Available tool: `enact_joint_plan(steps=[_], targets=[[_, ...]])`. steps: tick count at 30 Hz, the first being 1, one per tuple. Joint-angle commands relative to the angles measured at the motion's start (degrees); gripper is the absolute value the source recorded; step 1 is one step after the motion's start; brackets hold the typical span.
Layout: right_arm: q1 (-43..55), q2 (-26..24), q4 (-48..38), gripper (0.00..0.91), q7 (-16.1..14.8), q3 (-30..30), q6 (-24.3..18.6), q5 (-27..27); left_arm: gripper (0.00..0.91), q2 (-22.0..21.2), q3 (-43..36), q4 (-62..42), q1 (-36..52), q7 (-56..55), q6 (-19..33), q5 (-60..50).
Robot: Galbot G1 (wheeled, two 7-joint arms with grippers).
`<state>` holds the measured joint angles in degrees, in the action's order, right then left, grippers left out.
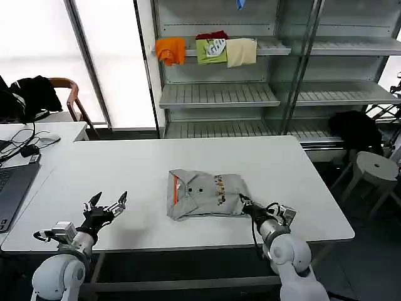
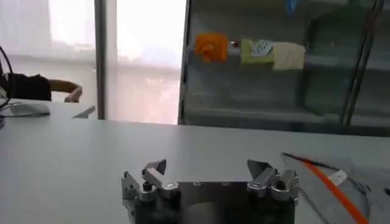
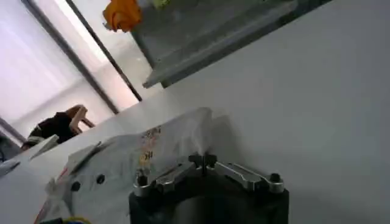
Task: Fold and organize the clothes.
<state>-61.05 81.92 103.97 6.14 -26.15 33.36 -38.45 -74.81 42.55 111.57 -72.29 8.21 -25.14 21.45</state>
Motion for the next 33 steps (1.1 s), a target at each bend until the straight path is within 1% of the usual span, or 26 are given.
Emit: enact_joint_plan(steps=[1,2,3,4,5,6,9,10,12,13,17,18,19,20,23,25,28,33], targets=[[-2.2,0.2,3.5,0.907,-8.6,-2.3,-0.3,22.5,0.907,0.5,-0.2,0.9,-0.6,-0.2,0.5,0.8],[-3.0,0.4,5.3,0.907,-9.1,-2.2,-0.5,25.9,0.907,0.6,-0.4,1.5,-0.7,-0.5,0.5,0.9],[-3.3,0.2,6.4,0.907,-8.9,-1.8,-0.8,26.4,0.907,0.8,-0.8,2.1,-0.8,-0.6,0.7,0.9],[-4.2,-1.4,8.7,0.907,-8.5,-1.4,-1.4,27.0,0.907,0.9,-1.1,2.8,-0.9,-0.6,1.0,1.0],[-4.8,-1.8,11.4,0.907,-8.3,-1.5,-1.5,28.8,0.907,1.1,-1.5,3.6,-1.0,-0.5,1.1,1.0],[-5.1,-2.0,11.7,0.907,-8.4,-1.6,-1.5,29.3,0.907,1.2,-1.9,4.6,-1.0,-0.5,1.1,1.0],[-6.7,-4.9,16.2,0.907,-7.2,-3.3,-1.2,31.2,0.907,1.4,-2.7,6.0,-0.4,-0.2,2.0,1.1],[-7.4,-6.1,17.1,0.907,-7.2,-4.8,-1.4,33.1,0.907,1.5,-2.9,6.3,-0.3,0.0,2.5,1.0],[-8.9,-7.6,17.3,0.907,-7.4,-6.8,-3.3,36.2,0.907,1.7,-3.1,6.4,0.0,0.6,2.7,1.0],[-9.8,-8.5,17.2,0.907,-7.5,-7.7,-4.0,36.8,0.907,1.8,-3.1,6.3,0.1,0.8,2.8,1.0],[-12.5,-10.1,16.7,0.907,-6.3,-11.1,-5.1,36.7,0.907,2.3,-2.9,5.7,0.0,0.6,2.5,1.0],[-13.0,-10.7,16.4,0.907,-5.6,-11.4,-5.2,37.1,0.907,2.4,-2.9,5.7,0.0,0.4,2.0,1.9],[-13.2,-11.0,16.4,0.907,-5.5,-11.7,-5.4,37.7,0.907,2.5,-2.9,6.0,0.1,-0.4,1.1,3.0],[-14.1,-11.3,16.4,0.907,-6.2,-12.4,-5.9,38.3,0.907,2.6,-2.9,6.1,0.3,-0.9,0.2,3.5],[-14.4,-11.5,16.1,0.907,-5.5,-13.0,-6.4,38.8,0.907,2.7,-3.2,6.1,1.2,-2.0,-0.9,4.9],[-14.3,-11.3,16.1,0.907,-5.7,-13.3,-6.5,40.2,0.907,2.7,-3.6,6.0,1.4,-2.6,-1.5,5.1],[-14.5,-11.0,16.7,0.907,-6.8,-13.2,-6.4,41.9,0.907,2.7,-4.1,6.1,1.0,-2.9,-1.6,5.1],[-14.0,-11.1,16.9,0.907,-7.6,-13.1,-6.5,42.4,0.907,3.5,-4.0,5.5,0.4,-3.0,-1.2,5.2]])
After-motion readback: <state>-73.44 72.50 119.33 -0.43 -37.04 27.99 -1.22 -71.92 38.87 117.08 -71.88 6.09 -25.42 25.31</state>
